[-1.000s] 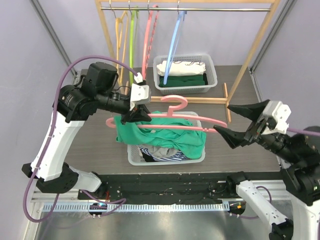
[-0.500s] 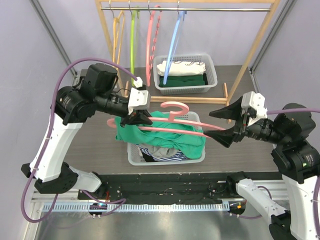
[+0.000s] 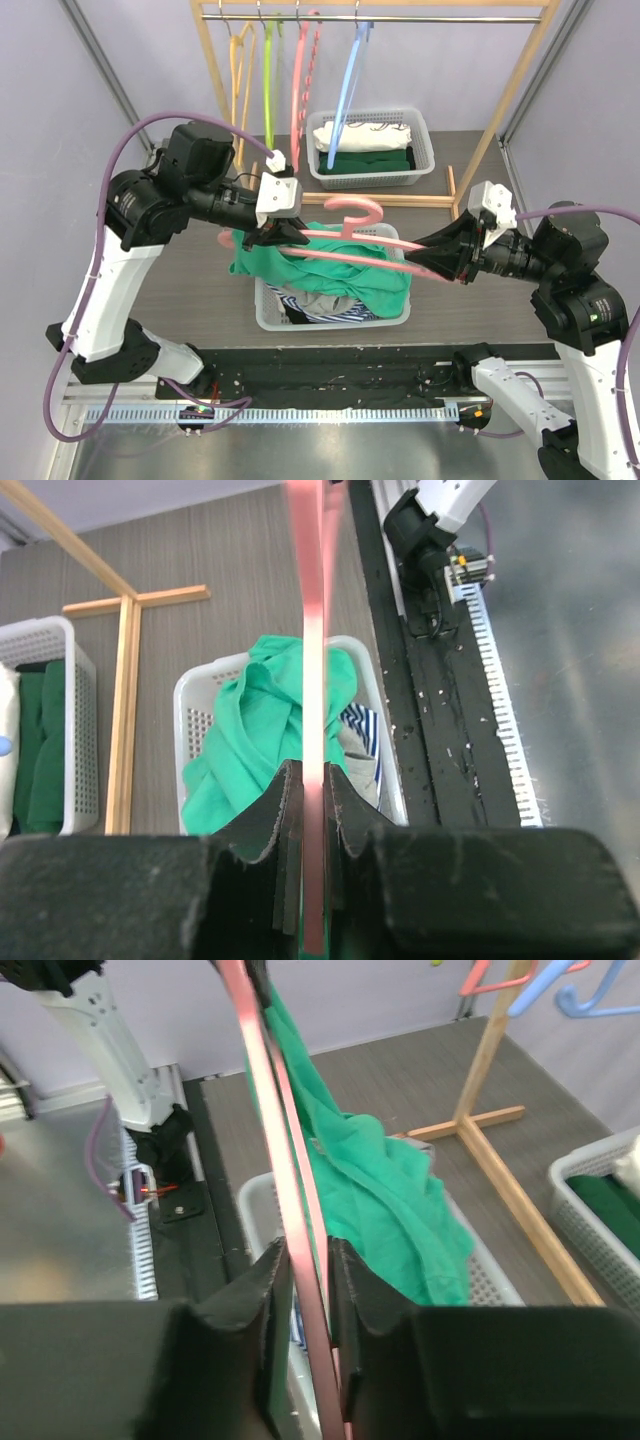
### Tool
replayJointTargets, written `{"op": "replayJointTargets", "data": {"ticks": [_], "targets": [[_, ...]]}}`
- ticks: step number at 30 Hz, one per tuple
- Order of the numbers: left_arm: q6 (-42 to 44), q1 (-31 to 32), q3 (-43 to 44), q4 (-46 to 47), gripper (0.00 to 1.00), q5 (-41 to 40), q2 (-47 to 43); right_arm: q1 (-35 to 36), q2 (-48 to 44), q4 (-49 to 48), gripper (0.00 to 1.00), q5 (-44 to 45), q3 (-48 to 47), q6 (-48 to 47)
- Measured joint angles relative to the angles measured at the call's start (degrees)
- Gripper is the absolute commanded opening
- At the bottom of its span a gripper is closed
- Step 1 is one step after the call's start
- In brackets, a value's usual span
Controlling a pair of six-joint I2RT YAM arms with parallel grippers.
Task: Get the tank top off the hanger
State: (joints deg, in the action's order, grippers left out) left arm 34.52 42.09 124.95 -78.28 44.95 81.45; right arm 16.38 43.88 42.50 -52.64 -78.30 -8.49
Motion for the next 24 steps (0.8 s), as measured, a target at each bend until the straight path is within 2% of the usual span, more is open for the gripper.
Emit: {"op": "replayJointTargets", "data": {"ticks": [1,3,5,6,7,8,9,11,12,13,20,24], "targets": [[0.0,0.1,-0.1,0.0,0.00,-0.1,0.1,0.0,0.0,-0.1,0.04,0.0,0.0,-0.1],[0.0,0.0,-0.4,0.3,0.05,-1.1,0.1,0.2,0.0,0.5,0.01,-1.2,0.0,0.0],[-0.1,0.0,-0.7,0.4,0.19,-1.3,0.0,0.4,-0.2,0.7,0.01,-1.5,0.0,0.0],[-0.5,0.1,-1.0,0.8,0.27,-1.6,-0.1,0.4,-0.3,0.9,0.01,-1.5,0.0,0.1],[-1.0,0.2,-1.4,1.3,0.45,-2.2,-0.3,0.4,-0.3,1.0,0.01,-1.5,0.0,0.1],[-1.4,0.2,-1.7,2.1,0.51,-2.9,-0.5,0.4,-0.5,0.9,0.01,-1.5,0.0,0.2],[-2.1,0.2,-2.0,3.2,0.63,-4.0,-0.5,0.4,-0.7,0.9,0.01,-1.2,0.0,0.5],[-4.2,0.2,-2.0,5.6,0.76,-6.5,-0.6,0.3,-1.4,0.8,0.01,0.0,0.2,1.1],[-5.3,0.2,-2.0,6.9,0.97,-7.8,-0.6,0.3,-1.9,0.7,0.01,0.8,0.5,1.5],[-6.5,0.3,-1.8,8.4,1.00,-9.2,-0.6,0.2,-2.4,0.5,0.01,1.3,0.8,1.8],[-11.8,0.3,0.9,16.5,1.00,-17.9,-2.2,0.2,-6.1,-0.9,0.01,4.1,3.4,4.3],[-11.8,0.3,-4.8,20.8,1.00,-23.5,-9.6,0.2,-7.4,-1.8,0.01,5.1,4.4,5.3]]}}
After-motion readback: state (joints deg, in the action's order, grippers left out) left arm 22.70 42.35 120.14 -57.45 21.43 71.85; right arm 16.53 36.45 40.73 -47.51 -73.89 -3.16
